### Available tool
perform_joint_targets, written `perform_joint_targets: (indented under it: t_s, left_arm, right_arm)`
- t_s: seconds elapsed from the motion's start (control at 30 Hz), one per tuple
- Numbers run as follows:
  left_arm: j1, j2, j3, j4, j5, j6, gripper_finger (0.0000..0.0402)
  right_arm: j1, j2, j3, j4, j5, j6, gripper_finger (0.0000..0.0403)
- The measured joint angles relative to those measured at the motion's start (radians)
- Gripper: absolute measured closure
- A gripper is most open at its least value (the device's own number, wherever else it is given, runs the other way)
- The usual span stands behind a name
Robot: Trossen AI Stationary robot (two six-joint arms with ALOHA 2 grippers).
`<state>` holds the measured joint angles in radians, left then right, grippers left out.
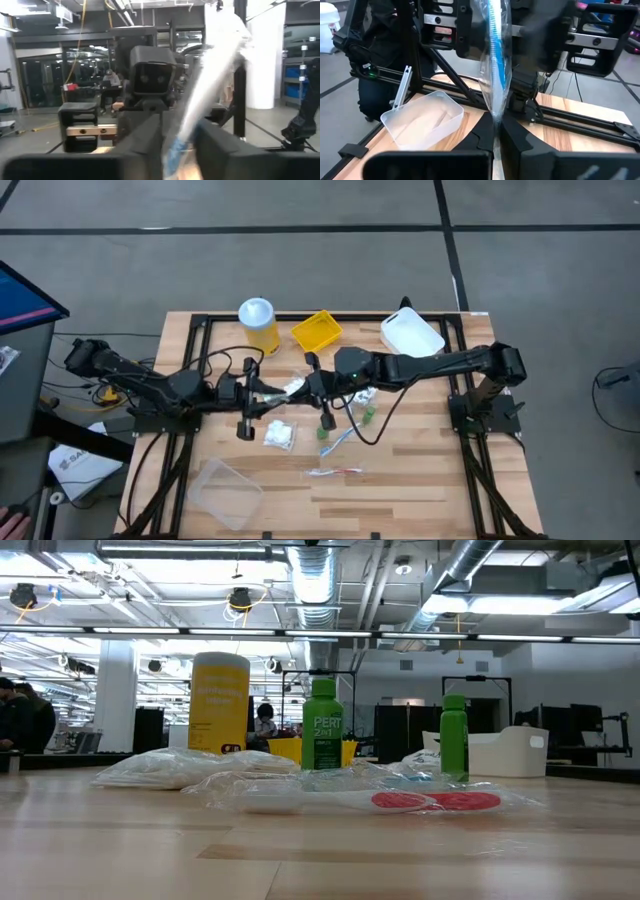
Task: Pick & Place Travel size toiletries
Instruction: Put the light blue toothbrush into the transparent bin
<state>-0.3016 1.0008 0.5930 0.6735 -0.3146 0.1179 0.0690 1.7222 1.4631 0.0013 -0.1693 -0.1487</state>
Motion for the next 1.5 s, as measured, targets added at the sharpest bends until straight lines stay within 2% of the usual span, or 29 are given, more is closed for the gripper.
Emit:
perform_joint_targets:
  t_s: [0.07, 0.27, 0.43, 0.6, 0.77, 0.87, 1.0, 1.1, 1.3, 1.5]
  left_arm:
    - [0.000, 0.000, 0.000, 0.000, 0.001, 0.014, 0.0379]
    - [0.000, 0.000, 0.000, 0.002, -0.017, 0.007, 0.0386]
    - [-0.013, -0.023, 0.000, -0.020, -0.056, -0.006, 0.0387]
    - [-0.076, -0.095, 0.001, -0.215, -0.082, -0.078, 0.0387]
    - [-0.202, -0.150, 0.001, -0.544, -0.075, -0.256, 0.0387]
    - [-0.299, -0.147, 0.000, -0.678, -0.059, -0.364, 0.0387]
    - [-0.408, -0.101, 0.005, -0.772, 0.014, -0.579, 0.0387]
    - [-0.468, -0.043, 0.084, -0.913, 0.072, -0.713, 0.0387]
    - [-0.518, 0.099, 0.293, -1.256, 0.124, -0.784, 0.0387]
    - [-0.518, 0.218, 0.295, -1.296, 0.319, -0.809, 0.0387]
  right_arm:
    - [-0.001, 0.000, 0.000, -0.001, -0.015, 0.007, 0.0402]
    - [-0.007, 0.000, 0.000, -0.001, -0.016, 0.019, 0.0386]
    - [-0.028, -0.055, 0.052, -0.151, -0.049, 0.081, 0.0320]
    - [-0.057, -0.181, 0.096, -0.393, -0.146, 0.045, 0.0242]
    - [-0.065, -0.301, 0.096, -0.510, -0.148, 0.068, 0.0197]
    - [-0.070, -0.341, 0.097, -0.549, -0.148, 0.068, 0.0191]
    - [-0.072, -0.369, 0.095, -0.590, -0.145, 0.071, 0.0199]
    - [-0.072, -0.371, 0.095, -0.617, -0.145, 0.070, 0.0211]
    - [-0.072, -0.359, 0.095, -0.685, -0.145, 0.070, 0.0233]
    - [-0.072, -0.347, 0.087, -0.709, -0.144, 0.062, 0.0246]
